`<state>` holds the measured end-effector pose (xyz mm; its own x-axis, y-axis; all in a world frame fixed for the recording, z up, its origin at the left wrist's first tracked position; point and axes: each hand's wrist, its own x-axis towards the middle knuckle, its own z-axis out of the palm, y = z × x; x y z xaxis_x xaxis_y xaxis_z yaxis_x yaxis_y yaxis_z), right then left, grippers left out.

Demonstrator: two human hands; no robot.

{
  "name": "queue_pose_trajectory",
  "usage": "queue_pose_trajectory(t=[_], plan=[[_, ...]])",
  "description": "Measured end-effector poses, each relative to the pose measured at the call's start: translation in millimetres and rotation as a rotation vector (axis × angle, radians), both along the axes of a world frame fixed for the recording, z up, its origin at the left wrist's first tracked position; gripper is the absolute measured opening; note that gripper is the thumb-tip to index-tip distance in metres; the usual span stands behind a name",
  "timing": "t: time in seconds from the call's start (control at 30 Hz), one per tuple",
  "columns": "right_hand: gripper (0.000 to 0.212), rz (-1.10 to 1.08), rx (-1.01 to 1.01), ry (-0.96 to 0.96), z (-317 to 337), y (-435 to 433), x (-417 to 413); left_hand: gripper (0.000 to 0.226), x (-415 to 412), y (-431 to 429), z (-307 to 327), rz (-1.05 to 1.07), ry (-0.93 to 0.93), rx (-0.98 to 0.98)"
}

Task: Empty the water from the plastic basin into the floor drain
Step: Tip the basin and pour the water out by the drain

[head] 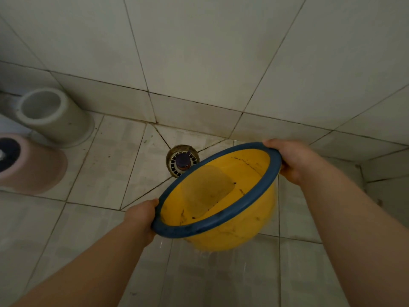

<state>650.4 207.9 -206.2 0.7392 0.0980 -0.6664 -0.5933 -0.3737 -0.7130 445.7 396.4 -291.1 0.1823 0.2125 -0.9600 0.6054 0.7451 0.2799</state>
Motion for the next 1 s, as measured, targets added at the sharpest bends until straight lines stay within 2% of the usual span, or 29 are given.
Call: queue_pose_trajectory(t=[0.5, 0.67, 0.83, 1.0], plan=[[0.010, 0.010, 0.000, -0.003, 1.7, 6.6, -1.5, 0.048, -3.8, 1.1, 4.9, -0.004, 0.022, 0.026], [0.020, 0.022, -0.005, 0.000, 0.3, 9.0, -1.6, 0.049, -3.4, 3.2, 10.3, -0.008, 0.024, 0.008], [0.011, 0.013, 0.012, 0.007, 1.5, 11.4, -1.9, 0.046, -4.9, 3.5, 11.0, 0.002, 0.013, 0.022], [0.011, 0.007, 0.004, -0.006, 5.1, 12.7, -2.3, 0.047, -2.7, 2.9, 14.1, 0.010, 0.005, 0.004]])
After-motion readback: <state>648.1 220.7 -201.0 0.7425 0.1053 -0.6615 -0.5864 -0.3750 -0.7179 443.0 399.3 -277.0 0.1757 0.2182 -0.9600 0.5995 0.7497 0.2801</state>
